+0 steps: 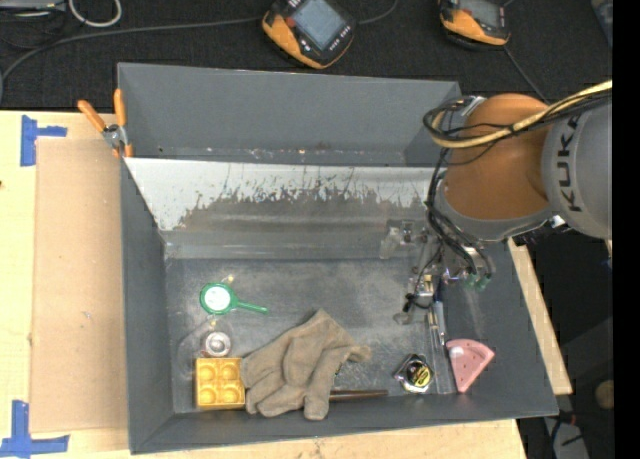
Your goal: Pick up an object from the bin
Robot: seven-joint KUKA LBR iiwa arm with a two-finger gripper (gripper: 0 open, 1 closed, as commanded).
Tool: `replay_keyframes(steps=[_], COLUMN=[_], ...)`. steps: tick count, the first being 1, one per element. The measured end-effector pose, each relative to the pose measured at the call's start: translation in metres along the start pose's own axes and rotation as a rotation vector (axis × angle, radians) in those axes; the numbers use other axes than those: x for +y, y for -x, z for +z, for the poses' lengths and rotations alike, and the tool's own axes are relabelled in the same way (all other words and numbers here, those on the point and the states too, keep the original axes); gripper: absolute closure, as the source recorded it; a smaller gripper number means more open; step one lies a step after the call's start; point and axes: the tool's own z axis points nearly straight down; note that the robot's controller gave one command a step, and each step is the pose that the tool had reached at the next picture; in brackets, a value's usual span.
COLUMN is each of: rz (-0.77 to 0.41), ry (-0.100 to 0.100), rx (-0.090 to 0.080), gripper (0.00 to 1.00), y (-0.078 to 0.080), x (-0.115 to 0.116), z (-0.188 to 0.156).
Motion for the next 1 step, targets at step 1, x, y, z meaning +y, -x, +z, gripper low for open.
replay_keyframes(steps=[1], rz=[-0.002], ry=[0.0], rx=[-0.007], gripper=[0.0], y=[0.0014], x=[0.0004], z=[-0.0047])
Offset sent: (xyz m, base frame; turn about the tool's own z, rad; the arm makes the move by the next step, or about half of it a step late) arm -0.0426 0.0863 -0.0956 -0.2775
